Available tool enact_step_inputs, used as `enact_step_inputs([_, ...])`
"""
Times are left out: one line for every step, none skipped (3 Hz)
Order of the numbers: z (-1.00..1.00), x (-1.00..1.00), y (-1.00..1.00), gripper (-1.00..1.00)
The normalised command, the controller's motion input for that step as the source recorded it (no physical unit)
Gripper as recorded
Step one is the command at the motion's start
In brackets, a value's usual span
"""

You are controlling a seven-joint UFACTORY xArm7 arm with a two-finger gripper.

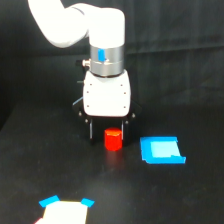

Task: Pick up the red object from the table

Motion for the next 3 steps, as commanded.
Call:
enact_step_inputs([-0.44, 0.28, -0.14, 1.00])
enact_step_inputs([-0.06, -0.19, -0.32, -0.51])
enact_step_inputs([-0.42, 0.10, -0.12, -0.36])
